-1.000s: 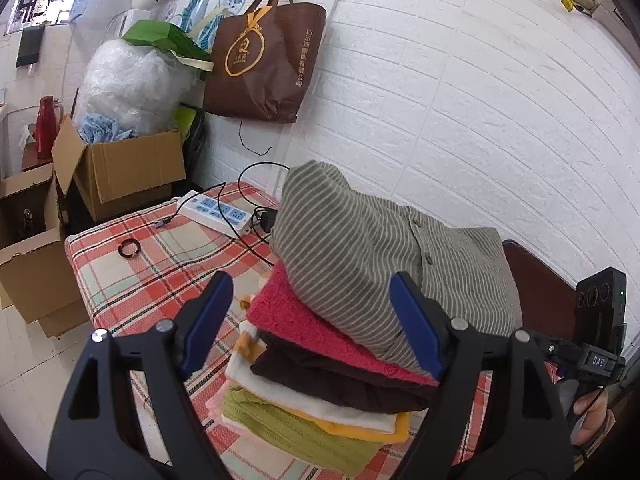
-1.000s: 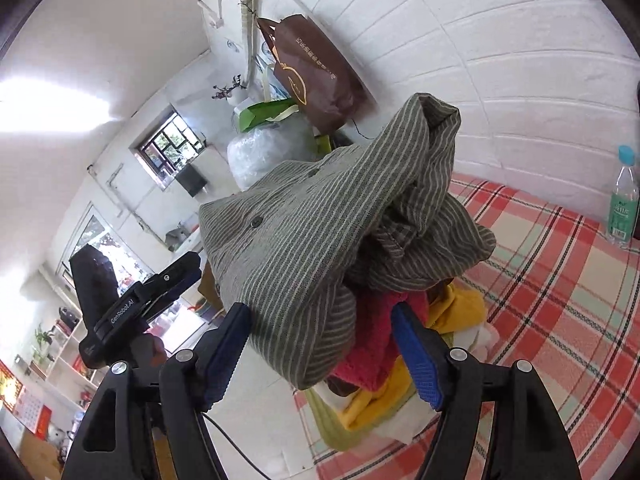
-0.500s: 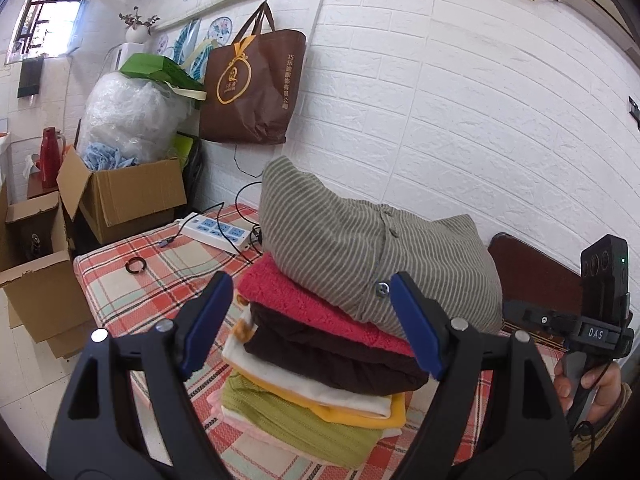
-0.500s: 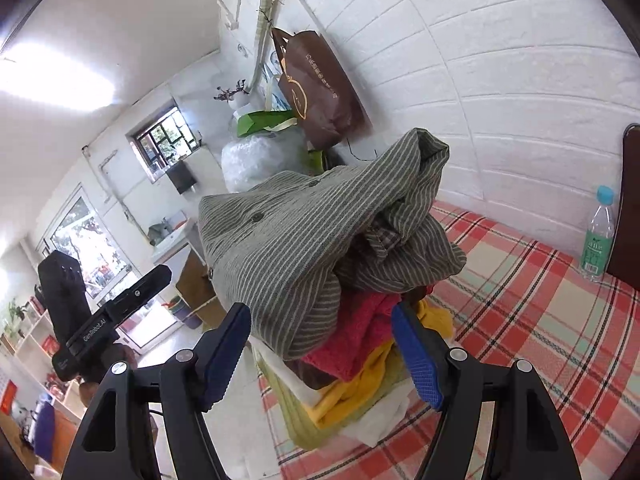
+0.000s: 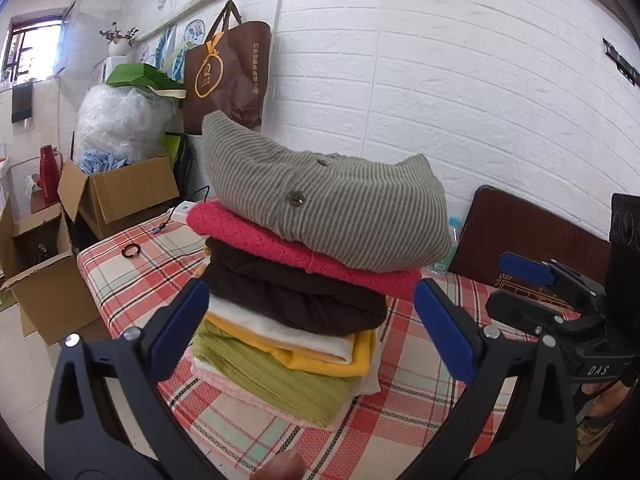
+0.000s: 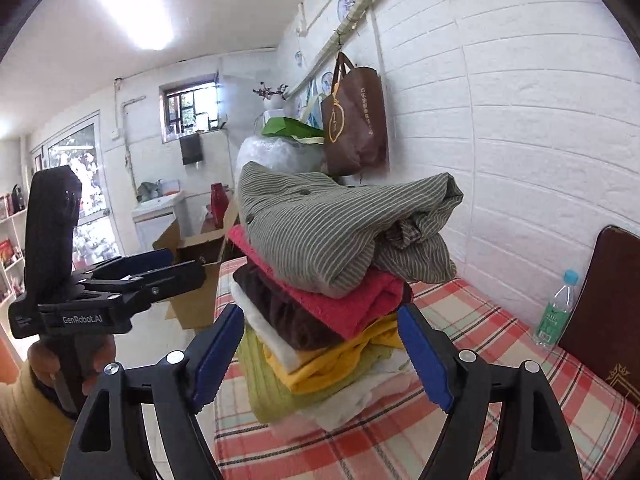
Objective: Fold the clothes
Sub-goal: 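Lower the shirt onto the pink towel atop the stack and open both grippers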
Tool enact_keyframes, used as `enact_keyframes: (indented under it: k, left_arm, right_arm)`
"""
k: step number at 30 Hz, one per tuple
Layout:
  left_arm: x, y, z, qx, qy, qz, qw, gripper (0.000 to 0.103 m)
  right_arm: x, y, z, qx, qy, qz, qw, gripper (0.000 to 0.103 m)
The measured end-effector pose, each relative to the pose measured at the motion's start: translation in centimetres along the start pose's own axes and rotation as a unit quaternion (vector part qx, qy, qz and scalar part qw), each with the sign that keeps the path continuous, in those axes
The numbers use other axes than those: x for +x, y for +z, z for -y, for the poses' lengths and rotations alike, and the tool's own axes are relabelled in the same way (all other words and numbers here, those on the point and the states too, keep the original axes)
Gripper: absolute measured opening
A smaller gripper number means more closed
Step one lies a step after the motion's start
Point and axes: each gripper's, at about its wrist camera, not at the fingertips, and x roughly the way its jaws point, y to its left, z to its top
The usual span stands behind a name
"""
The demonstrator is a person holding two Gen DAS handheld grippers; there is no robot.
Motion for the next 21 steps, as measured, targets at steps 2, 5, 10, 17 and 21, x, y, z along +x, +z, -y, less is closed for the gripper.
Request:
enact_keyframes:
  k: [2,5,10,17,21]
  left_arm:
    - [-0.1,-0.3,0.8,0.004,-0.004,-0.004,1.0,0.103]
    - [-0.4,-0.5,1.5,0.005,-0.008,-0.006,0.9999,0.103]
    - [-1.4,-0.4,2.4,0.013,-0.003,-0.003,0.9999,0.103]
    - [-2.0,0.0,2.6,-0.005,-0.029,0.008,0.9995,0.103]
    - [-2.7,0.0,3.1,0.002,-0.046,0.039,0.9982,0.103]
  right_arm:
    - [-0.3,-0.2,-0.5,-0.011,-0.001,0.005,1.0,0.081]
    - [-0.6,0.0,-0.9,-0.014,-0.003,0.008,1.0,0.081]
    - [-1.4,0.1,-0.8,-0.009,-0.007,0.008,1.0,0.081]
    - [-1.8,-0.1,-0.2,0.007,-0.008,0.001,1.0,0.081]
    - [-2.0,-0.2,0.2,0.02,-0.013,0.001,1.0,0.081]
